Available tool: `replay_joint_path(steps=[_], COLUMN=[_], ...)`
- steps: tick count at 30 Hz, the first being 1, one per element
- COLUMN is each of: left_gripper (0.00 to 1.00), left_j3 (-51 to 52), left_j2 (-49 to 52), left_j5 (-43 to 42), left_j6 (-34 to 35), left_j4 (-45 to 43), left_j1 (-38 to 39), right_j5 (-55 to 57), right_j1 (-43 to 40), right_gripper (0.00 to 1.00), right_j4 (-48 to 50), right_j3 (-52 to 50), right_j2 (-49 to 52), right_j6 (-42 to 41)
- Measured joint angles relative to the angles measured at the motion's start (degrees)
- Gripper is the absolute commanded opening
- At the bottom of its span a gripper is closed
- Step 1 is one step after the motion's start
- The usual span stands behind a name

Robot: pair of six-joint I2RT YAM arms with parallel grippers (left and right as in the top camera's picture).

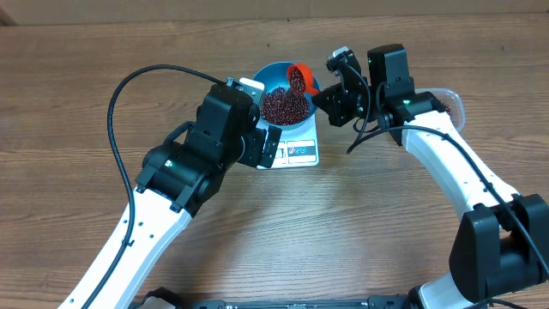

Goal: Scoop item into bowl and weigh 150g on scale
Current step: 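Tip the scoop to pour beans into the teal bowl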

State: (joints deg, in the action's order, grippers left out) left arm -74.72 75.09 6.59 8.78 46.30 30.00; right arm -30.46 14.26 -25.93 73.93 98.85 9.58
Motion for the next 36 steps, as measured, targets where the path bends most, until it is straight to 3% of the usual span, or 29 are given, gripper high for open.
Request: replay_joint_path(steps=[36], left_gripper=[1.00], left_j3=[0.0], left_j2=[0.0], left_j5=[0.0], left_j6=[0.0], left_j4=[0.0], left_j1=[0.0], right_j5=[3.9], right_j1=[0.8], right_gripper=[0.04], right_j4=[-1.2], right_j3=[0.0], right_j2=[-1.1], right_j6=[10.2])
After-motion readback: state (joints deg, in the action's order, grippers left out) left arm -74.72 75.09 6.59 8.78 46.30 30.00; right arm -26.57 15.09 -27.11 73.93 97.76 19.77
